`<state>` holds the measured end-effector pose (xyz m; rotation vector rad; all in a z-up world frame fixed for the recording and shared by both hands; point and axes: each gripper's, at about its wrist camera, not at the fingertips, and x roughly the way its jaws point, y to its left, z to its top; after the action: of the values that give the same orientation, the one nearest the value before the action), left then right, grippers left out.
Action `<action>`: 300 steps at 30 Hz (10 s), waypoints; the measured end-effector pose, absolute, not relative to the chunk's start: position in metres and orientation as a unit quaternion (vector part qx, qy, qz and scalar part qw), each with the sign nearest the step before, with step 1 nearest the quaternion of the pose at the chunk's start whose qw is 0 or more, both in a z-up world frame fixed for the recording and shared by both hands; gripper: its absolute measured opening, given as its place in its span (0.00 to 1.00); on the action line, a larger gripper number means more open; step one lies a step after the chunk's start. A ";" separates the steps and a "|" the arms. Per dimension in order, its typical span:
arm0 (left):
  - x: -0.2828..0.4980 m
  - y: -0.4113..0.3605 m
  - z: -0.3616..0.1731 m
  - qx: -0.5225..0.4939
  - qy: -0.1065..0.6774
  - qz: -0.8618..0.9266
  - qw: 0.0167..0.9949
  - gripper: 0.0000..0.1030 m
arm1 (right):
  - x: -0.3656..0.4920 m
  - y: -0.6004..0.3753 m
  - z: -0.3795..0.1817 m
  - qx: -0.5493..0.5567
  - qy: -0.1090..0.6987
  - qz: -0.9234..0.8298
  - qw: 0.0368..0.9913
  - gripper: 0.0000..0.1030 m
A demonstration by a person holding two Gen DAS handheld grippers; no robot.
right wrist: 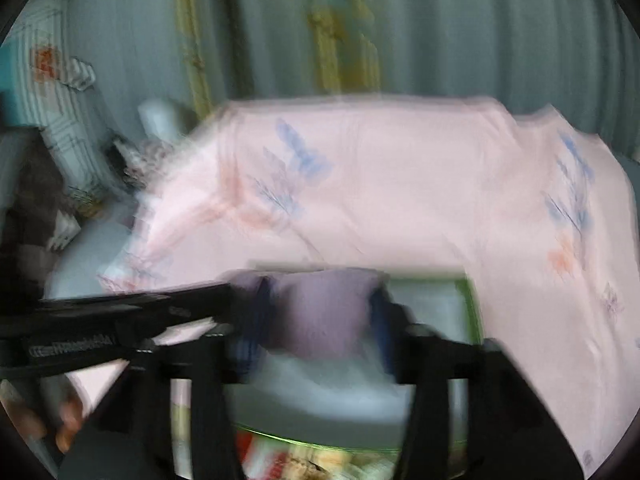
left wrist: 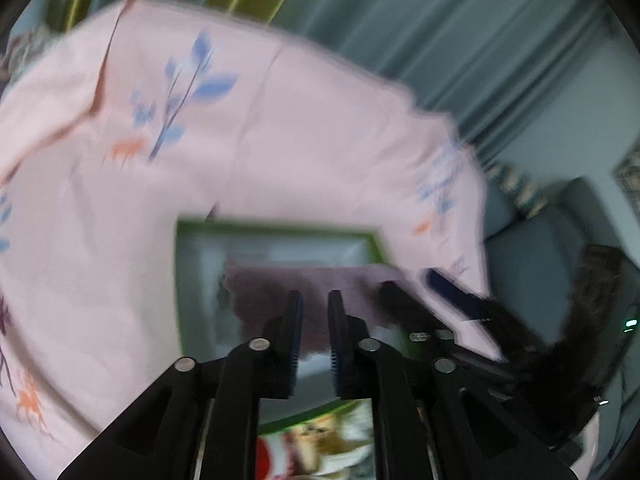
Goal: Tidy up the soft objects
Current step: 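Carry the mauve towel into the green box and open the left gripper, then grasp the lavender mesh bath puff with the left gripper, then lower the bath puff into the green box beside the towel, release, then grasp the light-blue plush elephant with the right gripper and lift it, then place the plush elephant into the green box and open the right gripper, then grasp the sage-green cloth with the left gripper and lift it, then drop the green cloth into the green box and withdraw the left gripper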
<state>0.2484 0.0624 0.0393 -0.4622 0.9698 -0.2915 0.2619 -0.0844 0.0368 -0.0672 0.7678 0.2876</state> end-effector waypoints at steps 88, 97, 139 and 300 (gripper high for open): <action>0.129 0.042 0.047 -0.217 0.387 -0.220 0.869 0.23 | 0.113 -0.067 0.016 -0.084 0.279 0.249 0.924 0.15; 0.220 0.050 0.016 -0.219 0.454 -0.119 0.855 0.96 | 0.205 -0.072 0.008 -0.027 0.370 0.177 0.911 0.62; 0.037 0.017 -0.008 -0.173 0.433 -0.175 0.867 0.97 | 0.005 -0.176 -0.039 0.035 0.323 0.158 0.932 0.81; 0.239 0.024 0.002 -0.122 0.460 -0.097 0.874 0.48 | 0.220 -0.091 -0.020 -0.020 0.343 0.174 0.923 0.60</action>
<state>0.2392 0.0242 0.0020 -0.2557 0.9606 -0.2021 0.2202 -0.0909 -0.0204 -0.0410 0.7032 0.3573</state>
